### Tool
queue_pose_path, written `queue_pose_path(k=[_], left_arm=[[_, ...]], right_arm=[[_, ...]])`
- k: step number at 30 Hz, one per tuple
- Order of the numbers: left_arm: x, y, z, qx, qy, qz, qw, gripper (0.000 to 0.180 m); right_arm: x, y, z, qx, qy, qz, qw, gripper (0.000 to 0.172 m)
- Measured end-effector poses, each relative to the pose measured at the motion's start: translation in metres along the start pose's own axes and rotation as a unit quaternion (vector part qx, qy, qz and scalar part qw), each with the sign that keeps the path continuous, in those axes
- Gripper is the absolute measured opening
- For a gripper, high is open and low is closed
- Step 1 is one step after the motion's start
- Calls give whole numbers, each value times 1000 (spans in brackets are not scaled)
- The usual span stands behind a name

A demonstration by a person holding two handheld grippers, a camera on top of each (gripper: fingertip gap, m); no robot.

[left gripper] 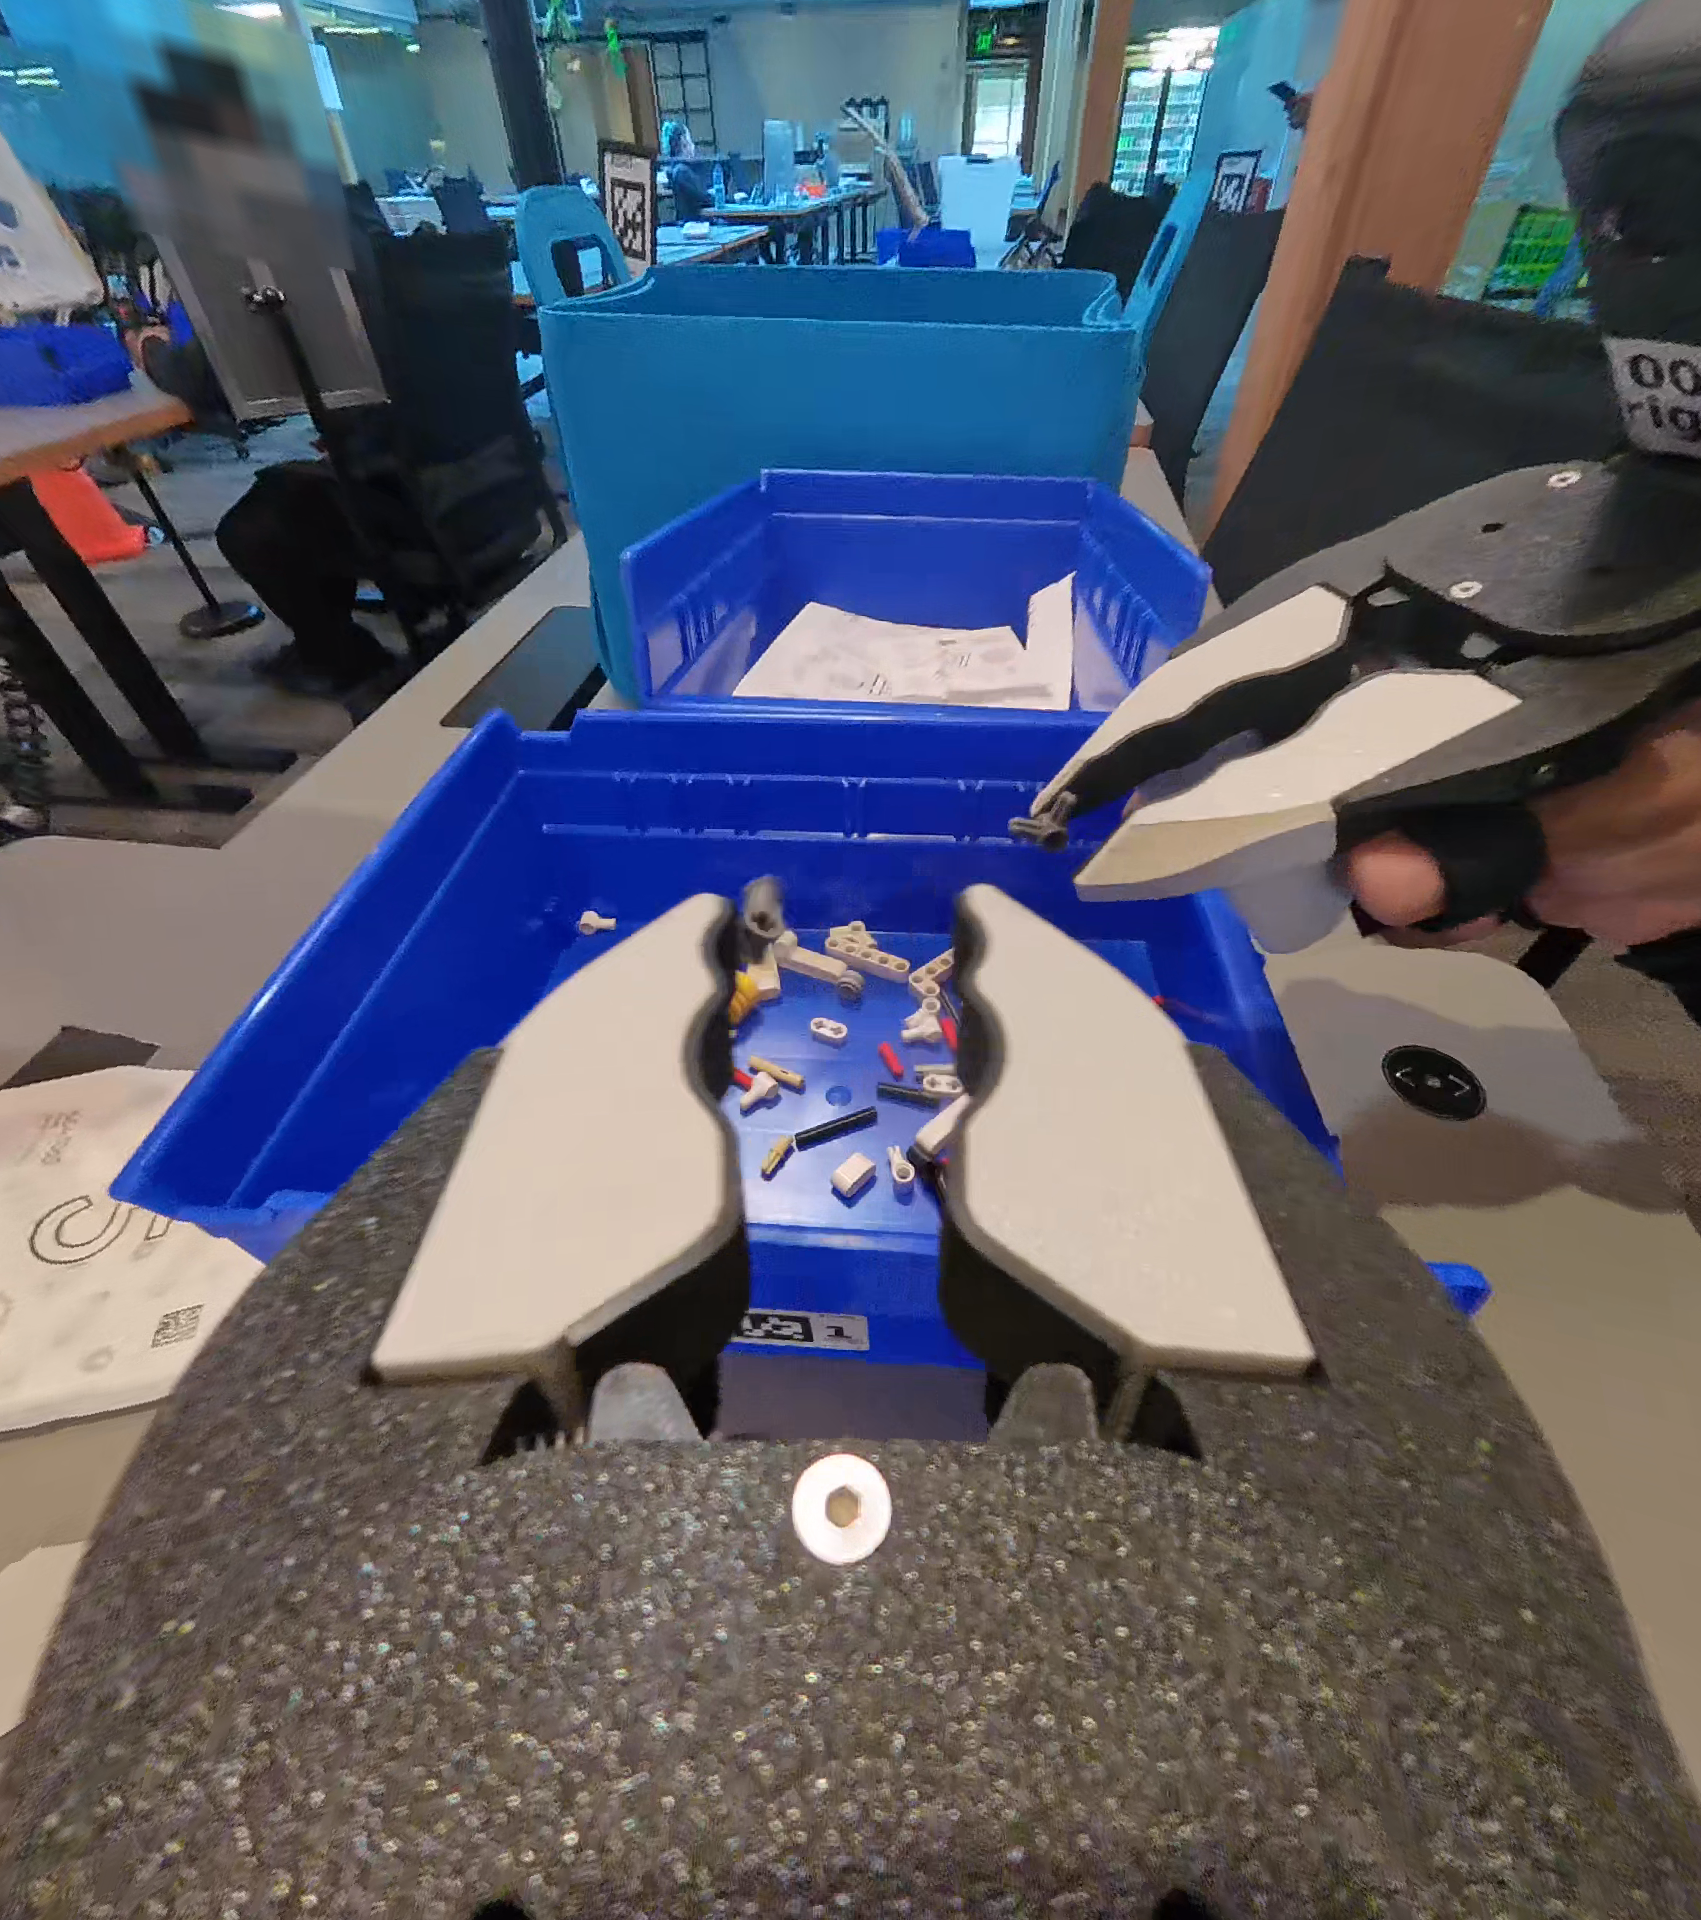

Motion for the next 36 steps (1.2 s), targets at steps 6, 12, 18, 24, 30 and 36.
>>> queue_pose_path(k=[6,12,18,24,30,36], left_arm=[[6,-5,-11,-40,-3,2,999,74],[7,-23,-39,-146,57,-39,987,57],[17,-48,-62,-234,96,-146,956,21],[36,-63,-35,-121,9,-109,987,7],[65,-133,47,-9,-37,-187,982,29],[91,-235,164,208,-62,-301,929,46]], right_arm=[[2,2,2,12,-25,0,1000,29],[11,6,0,24,-73,-20,997,31],[22,6,-12,20,-95,-18,995,33],[68,1,-36,12,-139,-41,989,32],[175,11,-60,-23,-188,-141,972,32],[267,63,-64,-23,-224,-222,949,32]])
Point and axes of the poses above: each gripper's, where its closed fingertips meet, y out along the fingers, z out of its underside, x = y × z across the jaws, the point moved 2 cm from there along -y, back along the fingers, and after that the axes turned 4 degrees about x, right-handed, at the moved point
